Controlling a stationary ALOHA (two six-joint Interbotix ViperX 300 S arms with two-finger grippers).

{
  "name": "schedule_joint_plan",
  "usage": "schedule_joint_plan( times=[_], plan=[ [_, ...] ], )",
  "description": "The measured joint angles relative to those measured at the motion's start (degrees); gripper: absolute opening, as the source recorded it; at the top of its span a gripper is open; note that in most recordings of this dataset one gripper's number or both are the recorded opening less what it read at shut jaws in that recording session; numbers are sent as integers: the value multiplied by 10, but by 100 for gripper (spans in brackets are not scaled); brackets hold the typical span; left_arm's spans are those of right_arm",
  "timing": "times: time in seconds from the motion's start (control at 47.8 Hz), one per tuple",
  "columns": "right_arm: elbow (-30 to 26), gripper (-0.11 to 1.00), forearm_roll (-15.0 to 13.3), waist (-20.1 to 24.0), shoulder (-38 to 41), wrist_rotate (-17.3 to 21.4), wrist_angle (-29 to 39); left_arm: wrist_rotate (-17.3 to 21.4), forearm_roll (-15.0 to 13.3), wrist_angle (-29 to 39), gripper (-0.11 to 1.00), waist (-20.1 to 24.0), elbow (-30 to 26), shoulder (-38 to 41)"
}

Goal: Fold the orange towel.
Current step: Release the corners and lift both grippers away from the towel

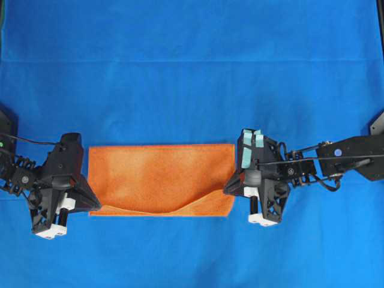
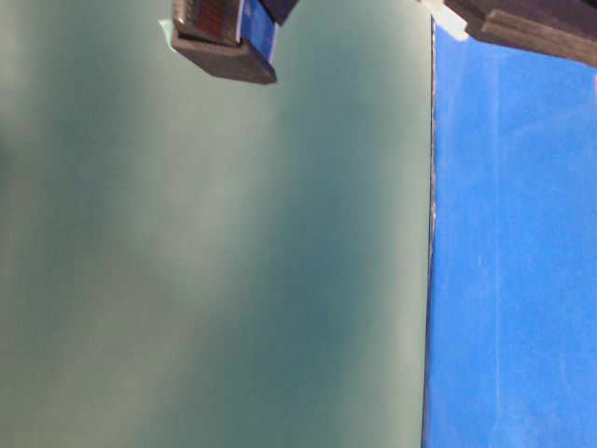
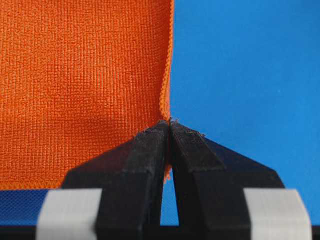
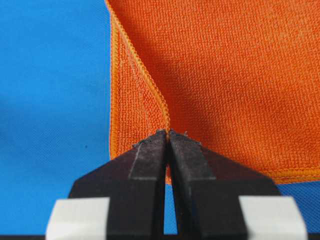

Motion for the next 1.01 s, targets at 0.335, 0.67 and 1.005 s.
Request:
schedule_joint_plan(
  times=[0.335, 0.67, 1.005],
  plan=[
    [-4, 62, -1, 0, 0, -2, 13, 6, 0, 16, 81, -1, -2, -1],
    [1, 61, -42, -54, -65, -6, 25, 59, 0, 33, 83, 56, -7, -47],
    [2, 61, -47, -113, -62, -6, 50, 118, 0, 50, 83, 144, -3, -53]
  ],
)
